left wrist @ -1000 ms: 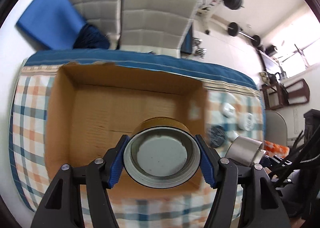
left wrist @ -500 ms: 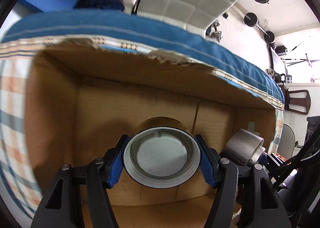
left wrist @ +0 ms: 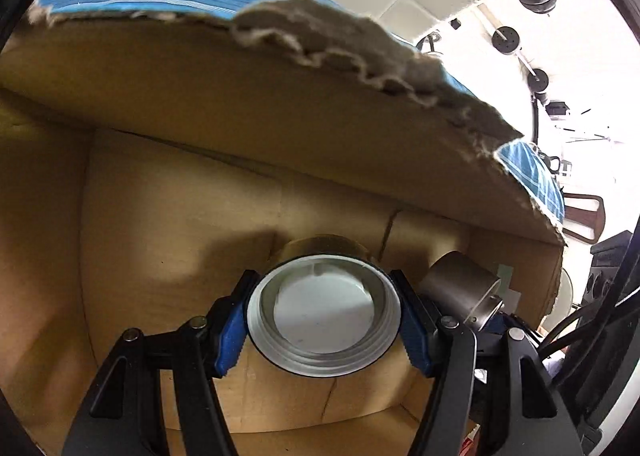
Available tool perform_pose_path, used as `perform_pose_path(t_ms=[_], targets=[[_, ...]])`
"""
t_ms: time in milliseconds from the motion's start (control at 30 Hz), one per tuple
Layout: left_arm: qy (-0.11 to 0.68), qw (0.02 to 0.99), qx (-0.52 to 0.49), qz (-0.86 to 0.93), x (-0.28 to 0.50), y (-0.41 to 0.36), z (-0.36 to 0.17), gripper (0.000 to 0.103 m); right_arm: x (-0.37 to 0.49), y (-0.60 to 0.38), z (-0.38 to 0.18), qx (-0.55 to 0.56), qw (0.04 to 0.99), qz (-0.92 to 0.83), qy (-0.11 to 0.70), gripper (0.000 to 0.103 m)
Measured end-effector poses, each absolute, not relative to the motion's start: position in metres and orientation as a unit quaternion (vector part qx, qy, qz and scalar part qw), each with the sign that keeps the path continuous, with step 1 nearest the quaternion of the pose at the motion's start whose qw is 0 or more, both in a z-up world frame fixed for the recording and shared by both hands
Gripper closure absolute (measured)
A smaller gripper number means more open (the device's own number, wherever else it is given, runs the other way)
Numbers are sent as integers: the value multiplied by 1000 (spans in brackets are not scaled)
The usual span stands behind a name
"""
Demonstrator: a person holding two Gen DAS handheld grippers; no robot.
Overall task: Organize rigid objects
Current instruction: 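Open both tools to release the cup and lid in the box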
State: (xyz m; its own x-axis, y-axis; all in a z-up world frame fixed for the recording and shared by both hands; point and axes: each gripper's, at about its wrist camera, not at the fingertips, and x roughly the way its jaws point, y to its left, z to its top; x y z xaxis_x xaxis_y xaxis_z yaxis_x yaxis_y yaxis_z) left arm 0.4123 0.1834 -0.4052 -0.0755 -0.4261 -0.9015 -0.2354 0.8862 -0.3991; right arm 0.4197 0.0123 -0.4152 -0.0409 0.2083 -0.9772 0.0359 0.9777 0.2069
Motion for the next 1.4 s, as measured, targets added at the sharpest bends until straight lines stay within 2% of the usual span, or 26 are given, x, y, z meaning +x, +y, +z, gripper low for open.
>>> perform_pose_path(t_ms=[100, 267, 367, 433, 533, 567, 633, 667, 833, 1400], targets=[[741, 637, -204, -59, 411, 184, -405, 41, 423, 7, -425, 91, 683, 60, 722, 29], [752, 626, -203, -47, 410, 192, -396, 34, 423, 9, -430, 86, 677, 63, 728, 24], [751, 631, -193, -45, 408, 195, -384, 29, 423, 5, -422, 83, 680, 61, 726, 23], [747, 640, -175, -37, 405, 198, -373, 18, 422, 4, -415, 77, 681, 60, 726, 23], [736, 662, -139, -25, 399, 202, -352, 16, 416, 4, -399, 68, 683, 60, 725, 20], [734, 667, -129, -20, 396, 203, -346, 14, 412, 5, -395, 65, 683, 60, 725, 16], [720, 687, -101, -15, 385, 205, -329, 1, 405, 4, -385, 53, 685, 56, 724, 4], [711, 697, -91, -13, 382, 206, -322, 1, 401, 5, -379, 46, 692, 51, 719, 1], [667, 744, -41, -8, 348, 202, -278, 1, 367, 1, -359, 46, 704, 45, 707, 0], [579, 815, -34, -6, 219, 194, -195, 1, 247, 21, -264, 27, 765, 53, 641, 0]])
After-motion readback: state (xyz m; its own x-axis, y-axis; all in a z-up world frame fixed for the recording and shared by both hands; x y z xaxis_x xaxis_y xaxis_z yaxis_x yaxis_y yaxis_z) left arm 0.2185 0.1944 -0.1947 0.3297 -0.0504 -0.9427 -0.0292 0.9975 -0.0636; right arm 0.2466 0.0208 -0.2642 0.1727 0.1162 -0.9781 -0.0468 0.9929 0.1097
